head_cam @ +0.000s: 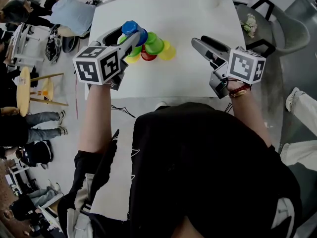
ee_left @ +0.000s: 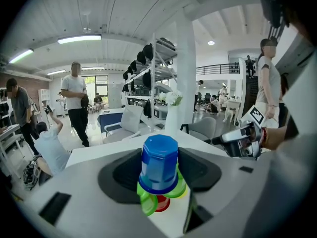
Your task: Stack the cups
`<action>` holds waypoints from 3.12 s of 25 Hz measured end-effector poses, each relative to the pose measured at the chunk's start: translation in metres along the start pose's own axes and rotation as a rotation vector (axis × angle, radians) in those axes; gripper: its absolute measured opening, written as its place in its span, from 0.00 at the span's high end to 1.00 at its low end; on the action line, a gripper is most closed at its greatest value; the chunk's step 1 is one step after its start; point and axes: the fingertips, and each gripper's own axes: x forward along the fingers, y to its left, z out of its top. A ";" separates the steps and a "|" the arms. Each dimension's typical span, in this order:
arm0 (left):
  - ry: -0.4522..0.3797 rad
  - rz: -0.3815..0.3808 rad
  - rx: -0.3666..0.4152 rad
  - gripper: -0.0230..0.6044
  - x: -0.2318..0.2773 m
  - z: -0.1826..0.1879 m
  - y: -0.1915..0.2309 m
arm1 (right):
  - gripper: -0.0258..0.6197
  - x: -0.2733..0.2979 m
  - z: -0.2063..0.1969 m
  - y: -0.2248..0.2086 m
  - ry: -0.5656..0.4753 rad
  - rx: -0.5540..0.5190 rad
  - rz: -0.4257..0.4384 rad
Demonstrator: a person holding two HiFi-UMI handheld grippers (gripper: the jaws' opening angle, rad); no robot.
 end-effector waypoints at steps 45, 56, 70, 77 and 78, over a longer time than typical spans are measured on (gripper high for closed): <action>-0.195 0.064 -0.116 0.59 -0.051 0.011 0.004 | 0.66 0.000 0.008 0.019 -0.012 -0.045 -0.002; -0.323 0.109 -0.165 0.83 -0.102 0.002 0.013 | 0.81 0.020 -0.003 0.065 -0.076 -0.100 -0.108; -0.402 0.087 -0.229 0.95 -0.150 -0.017 -0.015 | 0.96 0.020 -0.023 0.132 -0.165 -0.291 -0.241; -0.382 0.079 -0.226 0.95 -0.164 -0.040 -0.030 | 0.96 0.009 -0.044 0.146 -0.150 -0.358 -0.280; -0.377 0.077 -0.228 0.95 -0.166 -0.043 -0.031 | 0.96 0.007 -0.047 0.146 -0.151 -0.351 -0.284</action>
